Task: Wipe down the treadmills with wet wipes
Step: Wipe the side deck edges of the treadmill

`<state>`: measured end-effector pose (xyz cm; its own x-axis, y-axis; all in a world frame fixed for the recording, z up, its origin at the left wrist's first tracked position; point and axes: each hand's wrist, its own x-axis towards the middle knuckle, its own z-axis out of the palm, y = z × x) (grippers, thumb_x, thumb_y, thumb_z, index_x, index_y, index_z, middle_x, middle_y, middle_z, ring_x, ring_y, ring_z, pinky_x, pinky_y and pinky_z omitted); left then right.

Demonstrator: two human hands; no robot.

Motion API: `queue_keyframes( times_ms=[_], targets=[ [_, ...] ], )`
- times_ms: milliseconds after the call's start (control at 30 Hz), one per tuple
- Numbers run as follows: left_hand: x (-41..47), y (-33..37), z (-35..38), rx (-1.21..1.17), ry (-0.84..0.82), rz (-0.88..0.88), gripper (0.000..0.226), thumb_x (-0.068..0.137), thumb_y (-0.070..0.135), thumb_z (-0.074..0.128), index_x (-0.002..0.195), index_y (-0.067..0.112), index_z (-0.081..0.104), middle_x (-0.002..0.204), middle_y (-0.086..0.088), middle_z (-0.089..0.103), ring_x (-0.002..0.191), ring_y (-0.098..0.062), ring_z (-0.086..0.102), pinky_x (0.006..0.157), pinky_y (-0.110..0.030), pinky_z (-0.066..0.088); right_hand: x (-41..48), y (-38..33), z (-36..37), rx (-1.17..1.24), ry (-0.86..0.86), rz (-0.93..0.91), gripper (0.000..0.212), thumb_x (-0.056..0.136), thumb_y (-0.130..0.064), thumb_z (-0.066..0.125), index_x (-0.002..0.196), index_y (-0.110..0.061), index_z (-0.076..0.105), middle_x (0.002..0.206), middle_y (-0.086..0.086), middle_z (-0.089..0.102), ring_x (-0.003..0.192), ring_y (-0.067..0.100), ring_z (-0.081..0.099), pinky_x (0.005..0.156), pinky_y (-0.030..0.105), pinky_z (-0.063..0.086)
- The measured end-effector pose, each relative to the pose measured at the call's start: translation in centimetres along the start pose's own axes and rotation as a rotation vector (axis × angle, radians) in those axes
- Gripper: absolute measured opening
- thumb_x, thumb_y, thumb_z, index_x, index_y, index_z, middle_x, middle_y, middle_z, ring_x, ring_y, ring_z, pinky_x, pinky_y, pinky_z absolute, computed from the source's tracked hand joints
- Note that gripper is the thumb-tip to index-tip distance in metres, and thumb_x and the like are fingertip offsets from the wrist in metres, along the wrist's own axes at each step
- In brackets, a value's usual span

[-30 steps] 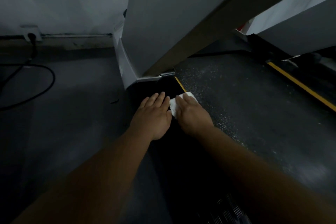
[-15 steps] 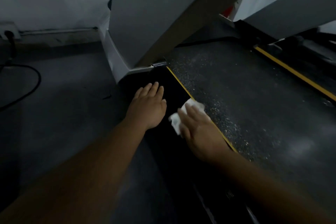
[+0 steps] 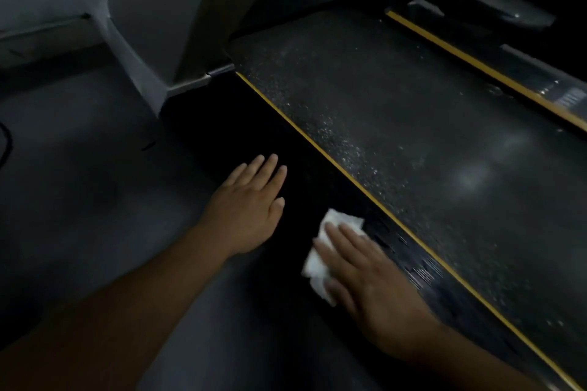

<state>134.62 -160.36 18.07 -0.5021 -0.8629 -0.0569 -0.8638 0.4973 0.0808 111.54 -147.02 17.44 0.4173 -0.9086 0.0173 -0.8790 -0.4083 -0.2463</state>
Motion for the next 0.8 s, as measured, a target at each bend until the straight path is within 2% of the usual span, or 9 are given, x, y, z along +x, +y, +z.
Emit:
queue_keyframes(
  times_ms=[133,200,267,333,400,467,600,733,800],
  targets=[
    [-2.1,4.3,1.6,0.017,0.045,0.139,0.065,0.096,0.043,0.029,0.149,0.012,0.049,0.158,-0.010,0.042,0.147,-0.028,0.038,0.119,-0.041,0.020,0.1,1.8,-0.1,0.054,0.099,0.301,0.064,0.103,-0.054,0.015,0.158,-0.025,0.031,0.166,0.003,0.019,0.155,0.022,0.011,0.124,0.045,0.019],
    [-2.9,6.2,1.5,0.018,0.052,0.178,0.066,0.095,0.044,0.027,0.147,0.012,0.052,0.156,-0.011,0.043,0.144,-0.028,0.042,0.118,-0.040,0.019,-0.4,-0.5,0.6,0.069,0.090,0.313,0.064,0.101,-0.051,0.019,0.154,-0.024,0.038,0.164,0.005,0.028,0.153,0.026,0.021,0.124,0.044,0.013],
    [-4.0,7.9,0.9,0.010,-0.029,0.202,0.077,0.092,0.050,0.009,0.157,0.017,0.033,0.166,-0.005,0.022,0.154,-0.022,0.021,0.123,-0.035,0.007,-3.4,-2.4,0.5,0.030,0.109,0.250,0.054,0.100,-0.043,0.031,0.146,-0.021,0.051,0.156,0.005,0.044,0.145,0.028,0.038,0.114,0.041,0.024],
    [-5.3,9.6,0.6,0.002,-0.092,0.238,0.085,0.085,0.053,-0.007,0.162,0.023,0.014,0.170,0.001,0.002,0.157,-0.017,0.001,0.123,-0.034,-0.004,-7.2,-3.0,-0.9,0.076,0.097,0.287,0.043,0.099,-0.033,0.048,0.138,-0.019,0.059,0.150,0.003,0.052,0.138,0.024,0.048,0.109,0.040,0.039],
    [-6.7,11.9,0.3,0.009,-0.103,0.298,0.089,0.081,0.054,-0.011,0.163,0.026,0.010,0.170,0.002,-0.001,0.157,-0.016,-0.002,0.123,-0.034,-0.004,-10.3,-2.9,-2.8,0.149,0.103,0.419,0.034,0.095,-0.024,0.062,0.129,-0.021,0.066,0.145,-0.003,0.056,0.133,0.017,0.052,0.103,0.034,0.047],
    [-8.3,14.0,0.1,0.019,-0.127,0.328,0.091,0.079,0.055,-0.012,0.162,0.028,0.012,0.171,0.002,0.000,0.157,-0.017,-0.002,0.124,-0.037,-0.002,-12.7,-3.5,-3.7,0.110,0.109,0.519,0.020,0.090,-0.023,0.068,0.110,-0.021,0.072,0.131,-0.003,0.062,0.120,0.022,0.060,0.089,0.029,0.047],
    [-10.5,17.8,-1.5,0.016,-0.110,0.368,0.090,0.080,0.058,-0.012,0.162,0.028,0.010,0.171,0.003,-0.002,0.157,-0.019,-0.005,0.125,-0.042,-0.002,-17.6,-4.5,-5.0,-0.067,0.153,0.647,0.012,0.081,-0.019,0.077,0.093,-0.019,0.072,0.154,0.015,0.043,0.144,0.036,0.038,0.114,0.051,0.035],
    [-12.1,22.1,-4.5,-0.005,-0.048,0.416,0.088,0.083,0.059,-0.009,0.162,0.027,0.010,0.171,0.002,-0.004,0.157,-0.022,-0.004,0.125,-0.044,-0.001,-23.3,-5.9,-8.0,-0.175,0.256,0.698,0.014,0.088,-0.012,0.071,0.099,-0.020,0.069,0.164,0.017,0.023,0.153,0.033,0.020,0.121,0.052,0.021],
    [-13.0,24.9,-5.8,-0.021,-0.018,0.465,0.088,0.084,0.061,-0.008,0.162,0.027,0.009,0.171,0.001,-0.005,0.156,-0.023,-0.004,0.126,-0.045,0.000,-26.4,-6.7,-9.6,-0.207,0.319,0.723,0.014,0.087,-0.011,0.073,0.096,-0.019,0.067,0.163,0.018,0.024,0.152,0.034,0.021,0.120,0.054,0.023]
  ],
)
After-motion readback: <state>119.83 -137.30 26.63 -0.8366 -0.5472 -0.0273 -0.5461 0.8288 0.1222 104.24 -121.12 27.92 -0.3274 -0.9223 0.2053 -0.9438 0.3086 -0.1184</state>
